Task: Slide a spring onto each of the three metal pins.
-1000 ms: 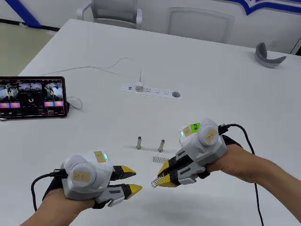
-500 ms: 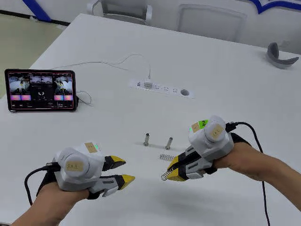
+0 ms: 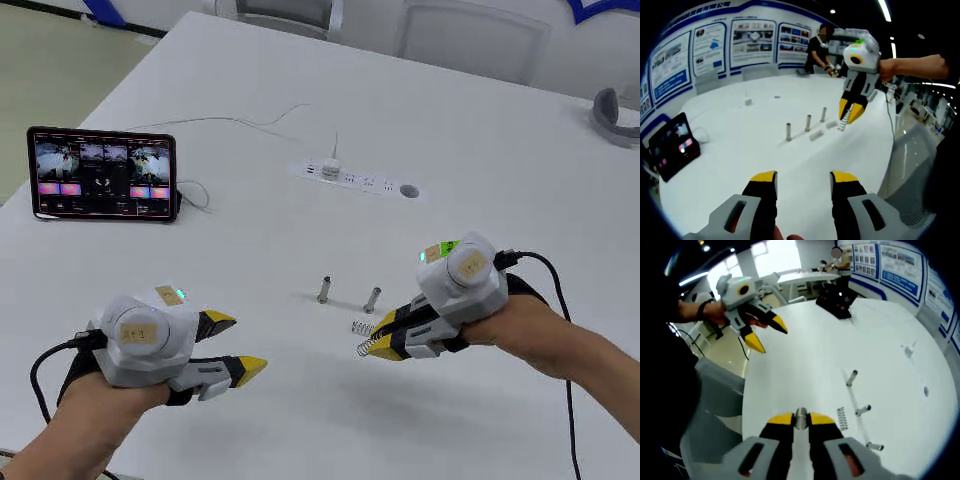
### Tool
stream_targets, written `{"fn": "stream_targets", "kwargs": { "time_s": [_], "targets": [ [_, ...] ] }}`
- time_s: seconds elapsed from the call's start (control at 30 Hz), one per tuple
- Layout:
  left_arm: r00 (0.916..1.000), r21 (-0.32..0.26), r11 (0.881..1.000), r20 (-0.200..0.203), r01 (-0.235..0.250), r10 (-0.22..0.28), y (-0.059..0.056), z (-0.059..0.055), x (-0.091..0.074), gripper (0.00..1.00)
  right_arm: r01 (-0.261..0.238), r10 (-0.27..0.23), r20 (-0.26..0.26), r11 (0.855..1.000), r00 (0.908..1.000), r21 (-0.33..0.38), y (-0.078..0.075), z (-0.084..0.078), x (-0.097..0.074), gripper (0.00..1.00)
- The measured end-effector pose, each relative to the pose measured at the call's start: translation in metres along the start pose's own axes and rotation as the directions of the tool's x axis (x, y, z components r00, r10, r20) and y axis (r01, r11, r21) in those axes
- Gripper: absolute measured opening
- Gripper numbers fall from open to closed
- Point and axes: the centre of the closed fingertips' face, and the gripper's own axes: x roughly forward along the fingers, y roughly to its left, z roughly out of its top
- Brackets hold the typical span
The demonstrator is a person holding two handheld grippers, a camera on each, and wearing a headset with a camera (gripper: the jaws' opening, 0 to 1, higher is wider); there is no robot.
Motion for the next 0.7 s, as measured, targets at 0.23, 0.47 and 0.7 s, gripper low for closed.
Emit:
{"fn": "stream_targets", "kwargs": {
  "time_s": [0.23, 0.47, 0.7],
  "targets": [
    [0.9997, -0.033, 0.999, -0.003, -0.026, 0.026, 0.01, -0.004, -0.002, 0.5, 0.006, -0.006, -0.013, 1.0, 0.9999, -0.005, -0.014, 0.001, 0.003, 0.12],
    [0.9987, -0.05, 0.997, -0.011, -0.051, 0.05, 0.018, -0.005, -0.002, 0.57, 0.01, -0.011, -0.019, 1.0, 0.9998, -0.015, -0.031, 0.008, 0.005, 0.12],
    [0.9983, -0.064, 0.996, -0.007, -0.059, 0.059, 0.023, -0.002, -0.004, 0.64, 0.012, -0.013, -0.025, 0.999, 0.9996, -0.039, -0.046, 0.018, 0.008, 0.12]
  ]
}}
